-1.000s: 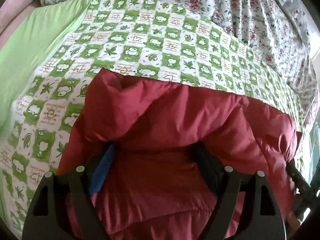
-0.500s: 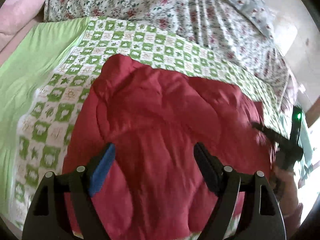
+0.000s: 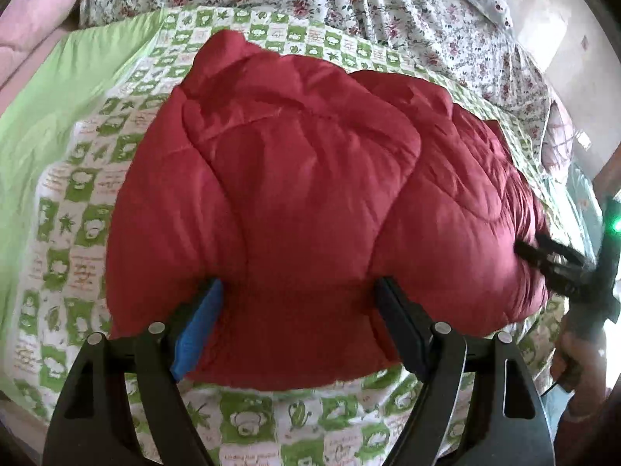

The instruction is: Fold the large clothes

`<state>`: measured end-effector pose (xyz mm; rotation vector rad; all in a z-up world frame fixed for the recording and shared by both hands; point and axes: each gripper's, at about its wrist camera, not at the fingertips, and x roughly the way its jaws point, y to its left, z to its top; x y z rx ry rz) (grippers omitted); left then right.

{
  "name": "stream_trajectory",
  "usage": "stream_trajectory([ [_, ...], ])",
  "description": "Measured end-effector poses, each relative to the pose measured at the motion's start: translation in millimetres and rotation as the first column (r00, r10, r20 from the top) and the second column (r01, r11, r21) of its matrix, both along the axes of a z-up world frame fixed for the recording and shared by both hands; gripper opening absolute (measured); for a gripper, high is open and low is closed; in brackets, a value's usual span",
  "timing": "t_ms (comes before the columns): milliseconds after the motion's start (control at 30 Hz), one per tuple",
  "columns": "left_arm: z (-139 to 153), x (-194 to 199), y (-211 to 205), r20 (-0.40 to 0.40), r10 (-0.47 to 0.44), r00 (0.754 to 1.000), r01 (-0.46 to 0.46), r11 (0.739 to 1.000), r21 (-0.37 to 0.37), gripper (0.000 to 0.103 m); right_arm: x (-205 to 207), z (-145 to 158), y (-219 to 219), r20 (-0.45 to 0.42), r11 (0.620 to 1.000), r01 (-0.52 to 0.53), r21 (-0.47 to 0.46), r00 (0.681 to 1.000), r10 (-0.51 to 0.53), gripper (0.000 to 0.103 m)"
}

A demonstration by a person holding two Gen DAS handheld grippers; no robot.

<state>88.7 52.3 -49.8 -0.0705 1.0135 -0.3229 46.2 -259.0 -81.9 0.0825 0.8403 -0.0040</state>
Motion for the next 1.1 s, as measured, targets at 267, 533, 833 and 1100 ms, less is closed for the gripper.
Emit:
stream_trajectory([
  [267, -8.7, 7.7, -13.7, 0.017, 0.002, 1.000, -0.003, 0.998, 0.064, 0.085, -7.5, -16.5, -17.0, 0.008, 0.994, 0.064, 0.093, 0.998, -0.065, 0.096],
  [533, -8.4, 4.6, -11.2, 0.018, 0.023, 1.000, -0.024, 0.997, 0.070, 0.085, 0.1, -16.9, -15.2, 0.009, 0.992, 0.069, 0.102, 0.997, -0.071, 0.102],
  [833, -7.6, 2.4, -13.0, 0.018, 0.037, 0.999, -0.038, 0.995, 0.091, 0.085, -28.7, 23.4, -6.5, 0.142, 0.996, 0.082, 0.039, 0.986, -0.086, 0.100],
  [1100, -3.5, -1.3, -14.9, 0.030, 0.047, 0.998, -0.051, 0.991, 0.123, 0.085, -42.5, 35.4, 18.5, 0.156, 0.998, -0.029, 0.053, 0.987, 0.020, 0.100],
])
